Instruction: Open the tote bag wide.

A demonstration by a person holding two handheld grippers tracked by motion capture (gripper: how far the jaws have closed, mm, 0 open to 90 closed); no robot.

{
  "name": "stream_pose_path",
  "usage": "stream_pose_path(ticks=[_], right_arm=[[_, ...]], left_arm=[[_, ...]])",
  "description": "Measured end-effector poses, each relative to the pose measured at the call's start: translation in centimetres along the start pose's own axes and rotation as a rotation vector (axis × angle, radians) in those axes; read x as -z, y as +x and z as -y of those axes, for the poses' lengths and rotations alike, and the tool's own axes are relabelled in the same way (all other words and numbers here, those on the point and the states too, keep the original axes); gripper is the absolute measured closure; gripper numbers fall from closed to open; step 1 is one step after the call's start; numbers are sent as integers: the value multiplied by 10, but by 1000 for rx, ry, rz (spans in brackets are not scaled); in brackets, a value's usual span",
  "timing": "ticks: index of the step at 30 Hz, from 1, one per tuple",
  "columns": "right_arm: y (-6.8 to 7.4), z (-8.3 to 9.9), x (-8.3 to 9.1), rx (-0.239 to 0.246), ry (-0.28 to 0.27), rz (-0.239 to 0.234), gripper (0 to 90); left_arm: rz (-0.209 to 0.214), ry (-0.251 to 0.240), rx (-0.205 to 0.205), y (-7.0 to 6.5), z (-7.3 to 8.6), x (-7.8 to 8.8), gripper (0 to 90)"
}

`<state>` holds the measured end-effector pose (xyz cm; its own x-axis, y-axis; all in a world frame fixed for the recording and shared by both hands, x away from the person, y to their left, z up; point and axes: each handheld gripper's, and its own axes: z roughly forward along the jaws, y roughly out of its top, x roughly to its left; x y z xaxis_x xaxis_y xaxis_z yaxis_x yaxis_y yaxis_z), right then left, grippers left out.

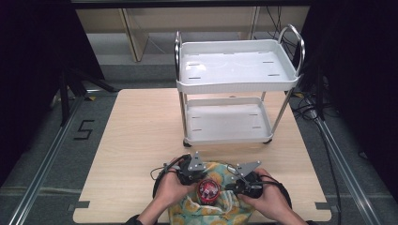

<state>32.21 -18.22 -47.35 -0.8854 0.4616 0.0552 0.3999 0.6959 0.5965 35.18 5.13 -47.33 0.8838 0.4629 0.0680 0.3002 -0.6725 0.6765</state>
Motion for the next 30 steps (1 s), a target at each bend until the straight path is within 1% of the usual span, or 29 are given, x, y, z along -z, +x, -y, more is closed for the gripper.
stream_pose_path(ticks=[1,2,3,4,5,6,7,8,9,10,11,12,13,14,15,16,17,18,19,20,21,22,23,24,26,28,29,30], right_arm=[[-1,1,-2,8,-5,4,859],[-1,1,-2,-7,-7,-6,858],[0,2,-3,-9,5,-15,857],[-1,2,-3,-6,-1,-7,856],[-1,2,-3,-1,9,-3,854],[0,3,-6,3,-12,-14,854],[1,3,-5,-2,2,-14,851],[1,3,-4,-3,19,-11,849],[0,3,-4,3,15,-8,846],[0,3,-5,12,13,-13,842],[0,3,-4,3,12,-9,833],[0,3,-5,1,-10,-14,823],[1,2,-1,-15,14,1,810],[1,1,0,-5,-11,0,794],[1,0,3,6,-32,19,789],[-5,0,7,65,-30,68,781],[-5,-1,11,72,-44,79,769],[-2,-4,15,36,-76,50,754],[1,-5,17,14,-111,42,747],[-1,-6,20,37,-133,62,733],[0,-8,24,27,-135,54,710],[-1,-9,27,46,-157,62,694],[1,-10,29,20,-174,58,685],[1,-12,30,34,-201,54,668],[2,-14,32,44,-235,42,635],[4,-16,34,69,-263,44,613],[6,-17,36,56,-278,41,597],[8,-18,37,51,-281,26,582]], left_arm=[[7,-14,20,-2,0,-1,895],[9,-12,19,-2,1,-1,895],[19,-8,19,-1,1,-2,895],[0,7,-1,0,1,-2,895],[15,-1,13,0,1,-3,894],[0,12,0,1,2,-2,894],[9,6,18,0,2,-3,894],[13,13,7,1,3,-5,894],[15,10,23,0,3,-5,894],[5,30,4,1,3,-5,893],[24,15,24,0,4,-6,892],[3,23,7,1,4,-5,890],[9,-2,30,-1,4,-5,885],[-3,5,14,1,3,-3,876],[-10,-2,15,1,3,-1,860],[-11,-14,26,1,2,0,840],[-9,-16,22,3,2,2,810],[-13,-29,33,3,1,4,776],[-26,-33,37,4,0,6,740],[-35,-40,36,5,0,9,707],[-41,-47,39,5,-1,11,688],[-42,-55,43,7,-2,12,665],[-52,-68,64,5,-2,14,644],[-55,-70,56,6,-3,16,621],[-56,-87,65,5,-3,17,585],[-52,-97,77,3,-4,21,570],[-57,-104,79,2,-4,23,563],[-55,-114,77,2,-5,24,556]])
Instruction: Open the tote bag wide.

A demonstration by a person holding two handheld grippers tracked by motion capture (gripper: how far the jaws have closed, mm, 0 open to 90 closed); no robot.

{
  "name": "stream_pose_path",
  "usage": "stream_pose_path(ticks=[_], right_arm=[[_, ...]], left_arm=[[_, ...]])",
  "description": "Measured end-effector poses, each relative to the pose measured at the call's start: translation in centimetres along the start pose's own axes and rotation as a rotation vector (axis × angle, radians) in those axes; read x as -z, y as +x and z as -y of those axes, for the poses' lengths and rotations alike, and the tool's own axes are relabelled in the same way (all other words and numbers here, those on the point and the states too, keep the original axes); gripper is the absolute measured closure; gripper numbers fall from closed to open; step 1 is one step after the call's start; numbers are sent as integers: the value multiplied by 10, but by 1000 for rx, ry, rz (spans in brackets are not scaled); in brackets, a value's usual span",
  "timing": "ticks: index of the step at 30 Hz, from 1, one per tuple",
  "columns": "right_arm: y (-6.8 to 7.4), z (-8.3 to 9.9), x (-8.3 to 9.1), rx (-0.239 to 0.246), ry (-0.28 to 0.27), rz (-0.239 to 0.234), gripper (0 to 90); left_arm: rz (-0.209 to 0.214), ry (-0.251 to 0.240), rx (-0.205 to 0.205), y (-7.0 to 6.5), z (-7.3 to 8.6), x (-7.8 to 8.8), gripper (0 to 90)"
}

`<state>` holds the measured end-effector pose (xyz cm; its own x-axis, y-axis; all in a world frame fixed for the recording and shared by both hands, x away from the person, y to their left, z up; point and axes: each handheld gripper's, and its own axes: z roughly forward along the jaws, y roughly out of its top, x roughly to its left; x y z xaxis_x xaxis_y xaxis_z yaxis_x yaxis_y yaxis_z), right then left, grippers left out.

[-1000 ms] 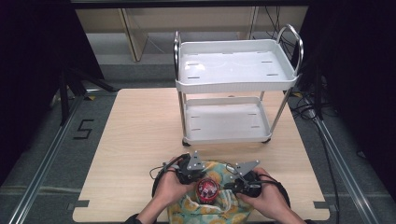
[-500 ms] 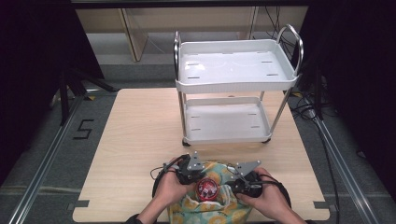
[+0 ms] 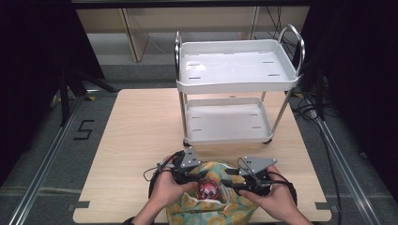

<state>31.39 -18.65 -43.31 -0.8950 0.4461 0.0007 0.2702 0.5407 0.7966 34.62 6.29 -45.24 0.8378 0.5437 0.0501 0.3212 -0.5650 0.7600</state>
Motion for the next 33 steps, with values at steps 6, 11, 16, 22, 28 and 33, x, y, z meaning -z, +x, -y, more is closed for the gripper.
stream_pose_path(ticks=[6,11,16,22,28,33], right_arm=[[3,-3,-4,43,-23,-58,525],[4,-1,-9,29,-13,-68,519],[4,-1,-11,25,-16,-78,506],[-1,-4,-13,-13,-8,-73,541],[-9,-12,-18,2,10,-50,628],[-13,-13,-24,6,8,-24,592]], left_arm=[[-2,-37,20,-5,-4,12,517],[-2,-65,30,-8,-7,23,486],[20,-78,-9,-23,-10,40,515],[116,2,-119,-53,-2,47,546],[152,67,-211,-67,6,45,480],[153,95,-225,-66,12,43,485]])
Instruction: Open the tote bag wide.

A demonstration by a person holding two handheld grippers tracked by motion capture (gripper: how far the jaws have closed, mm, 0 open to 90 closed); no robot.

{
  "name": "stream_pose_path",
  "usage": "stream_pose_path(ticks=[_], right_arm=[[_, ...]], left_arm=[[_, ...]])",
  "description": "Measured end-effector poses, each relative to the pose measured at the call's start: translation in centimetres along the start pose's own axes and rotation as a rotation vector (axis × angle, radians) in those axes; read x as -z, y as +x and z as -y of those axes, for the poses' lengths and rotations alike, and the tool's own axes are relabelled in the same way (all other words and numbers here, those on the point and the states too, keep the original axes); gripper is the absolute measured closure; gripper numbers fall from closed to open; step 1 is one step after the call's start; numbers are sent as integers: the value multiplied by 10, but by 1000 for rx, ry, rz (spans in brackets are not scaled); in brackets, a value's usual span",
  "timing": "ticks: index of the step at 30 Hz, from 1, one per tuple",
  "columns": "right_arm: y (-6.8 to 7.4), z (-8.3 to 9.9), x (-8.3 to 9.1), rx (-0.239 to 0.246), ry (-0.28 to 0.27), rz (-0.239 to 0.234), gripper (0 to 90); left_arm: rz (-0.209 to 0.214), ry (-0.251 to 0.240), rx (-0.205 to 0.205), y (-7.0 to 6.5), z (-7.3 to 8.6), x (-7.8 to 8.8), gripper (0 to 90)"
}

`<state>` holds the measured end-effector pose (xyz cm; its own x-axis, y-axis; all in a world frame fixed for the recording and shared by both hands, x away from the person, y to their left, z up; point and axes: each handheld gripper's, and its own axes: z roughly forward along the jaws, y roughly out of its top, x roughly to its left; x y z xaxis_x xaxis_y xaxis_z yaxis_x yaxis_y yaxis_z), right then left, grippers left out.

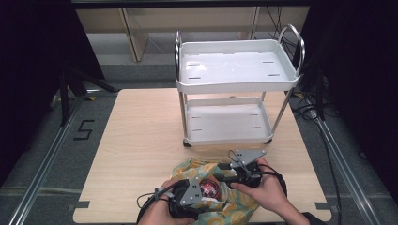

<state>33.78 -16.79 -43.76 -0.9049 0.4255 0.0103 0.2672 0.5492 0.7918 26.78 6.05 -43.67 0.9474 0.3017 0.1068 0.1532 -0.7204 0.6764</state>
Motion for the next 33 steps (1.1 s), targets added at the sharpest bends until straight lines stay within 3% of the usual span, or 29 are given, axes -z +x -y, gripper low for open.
stream_pose_path(ticks=[5,7,9,12,15,19,20,21,26,29,30,33], right_arm=[[-4,1,-5,8,23,-12,673],[-3,1,-5,-21,39,-6,724],[-3,0,-7,-15,40,-18,763],[-3,0,-7,-12,43,-20,785],[-3,-1,-8,-37,61,-13,835],[-4,-2,-10,-28,72,-13,870],[-4,-2,-12,-21,66,-16,872],[-2,-2,-13,-58,74,-17,873],[-8,-3,-20,-43,99,5,874],[-13,-1,-25,-72,115,10,875],[-15,0,-27,-76,124,9,876],[-20,2,-32,-84,137,29,876]], left_arm=[[8,2,-13,-3,3,-3,571],[11,8,-18,-2,4,-3,622],[3,4,-20,-3,4,-3,657],[3,5,-20,-4,4,-2,673],[-3,21,-34,-5,5,-2,785],[13,33,-26,-8,7,-7,879],[26,31,-12,-9,7,-8,888],[35,29,3,-11,8,-10,892],[92,50,-29,-23,10,-9,895],[109,71,-39,-29,16,-12,895],[106,54,-3,-33,18,-15,895],[116,93,-23,-38,23,-20,896]])
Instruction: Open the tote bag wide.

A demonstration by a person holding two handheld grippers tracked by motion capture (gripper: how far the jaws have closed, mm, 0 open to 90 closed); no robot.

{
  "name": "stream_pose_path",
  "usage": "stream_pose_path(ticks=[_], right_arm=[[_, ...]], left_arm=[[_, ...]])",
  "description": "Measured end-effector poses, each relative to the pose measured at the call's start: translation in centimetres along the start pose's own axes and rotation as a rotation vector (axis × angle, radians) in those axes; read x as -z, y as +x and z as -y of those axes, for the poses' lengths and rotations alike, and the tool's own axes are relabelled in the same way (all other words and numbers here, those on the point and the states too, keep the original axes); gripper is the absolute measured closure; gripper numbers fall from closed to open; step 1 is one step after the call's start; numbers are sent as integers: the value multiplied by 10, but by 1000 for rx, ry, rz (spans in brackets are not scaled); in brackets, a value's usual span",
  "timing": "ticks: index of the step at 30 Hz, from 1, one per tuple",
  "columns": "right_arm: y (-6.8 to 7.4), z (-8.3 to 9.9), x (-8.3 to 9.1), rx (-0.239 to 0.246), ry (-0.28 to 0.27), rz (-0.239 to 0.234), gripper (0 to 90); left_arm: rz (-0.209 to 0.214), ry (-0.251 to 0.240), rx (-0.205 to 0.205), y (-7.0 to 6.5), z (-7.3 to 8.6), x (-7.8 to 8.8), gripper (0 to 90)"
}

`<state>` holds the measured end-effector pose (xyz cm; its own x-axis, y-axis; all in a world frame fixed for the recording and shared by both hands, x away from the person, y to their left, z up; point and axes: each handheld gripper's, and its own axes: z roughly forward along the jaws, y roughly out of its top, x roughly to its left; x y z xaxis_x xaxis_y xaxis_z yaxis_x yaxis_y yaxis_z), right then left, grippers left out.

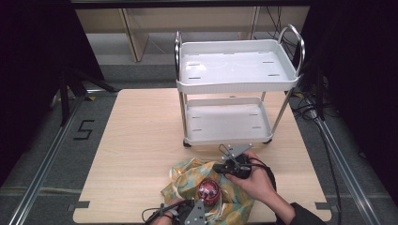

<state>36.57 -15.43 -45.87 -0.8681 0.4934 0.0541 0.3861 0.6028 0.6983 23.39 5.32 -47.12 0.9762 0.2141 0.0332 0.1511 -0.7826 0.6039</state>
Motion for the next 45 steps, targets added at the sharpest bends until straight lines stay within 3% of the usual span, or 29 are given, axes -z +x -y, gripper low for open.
stream_pose_path(ticks=[1,2,3,6,7,9,11,12,15,16,17,18,19,20,21,23,24,25,26,27,28,32,34,41,45], right_arm=[[0,1,-1,-27,10,-11,877],[-1,1,-3,-33,15,-9,877],[-2,3,-5,-37,8,-8,877],[-6,4,-7,-42,32,9,879],[-10,4,-8,-2,28,27,880],[-10,5,-11,-45,18,16,881],[-17,7,-12,14,36,57,881],[-17,8,-11,11,58,62,882],[-17,11,-16,13,46,58,882],[-17,11,-18,18,42,23,883],[-16,13,-18,4,51,48,883],[-14,14,-18,-42,74,86,883],[-13,14,-21,-39,46,18,883],[-13,15,-20,-41,72,31,883],[-15,17,-23,-18,58,35,881],[-13,18,-25,-40,73,22,870],[-16,19,-25,3,73,34,864],[-15,19,-24,-30,87,96,858],[-15,19,-25,1,63,52,850],[-13,17,-23,-23,64,29,844],[-14,18,-21,8,53,45,835],[-13,18,-17,15,48,49,825],[-9,18,-17,-25,56,14,825],[-11,19,-21,-26,35,-1,829],[-9,20,-20,-20,47,14,850]], left_arm=[[14,-9,16,-2,1,-4,895],[48,3,-14,-2,2,-6,895],[55,8,-14,-2,4,-9,895],[62,18,-8,-2,6,-13,895],[60,19,-1,-2,7,-14,895],[54,25,-8,-1,7,-15,896],[58,24,0,-1,8,-16,896],[59,21,2,0,8,-17,895],[51,21,0,1,8,-15,895],[52,17,0,2,8,-15,895],[51,18,0,3,8,-15,896],[48,18,5,3,9,-15,895],[48,18,5,4,9,-15,895],[50,15,4,5,9,-15,895],[47,16,6,5,10,-15,895],[49,18,6,6,10,-15,895],[49,16,7,6,10,-15,894],[50,9,7,6,10,-15,894],[51,5,10,6,10,-15,894],[47,-11,32,5,10,-15,893],[44,-8,31,6,10,-15,893],[46,2,27,6,10,-15,892],[47,3,20,6,10,-15,892],[46,-2,25,7,10,-15,891],[47,3,18,8,11,-15,889]])
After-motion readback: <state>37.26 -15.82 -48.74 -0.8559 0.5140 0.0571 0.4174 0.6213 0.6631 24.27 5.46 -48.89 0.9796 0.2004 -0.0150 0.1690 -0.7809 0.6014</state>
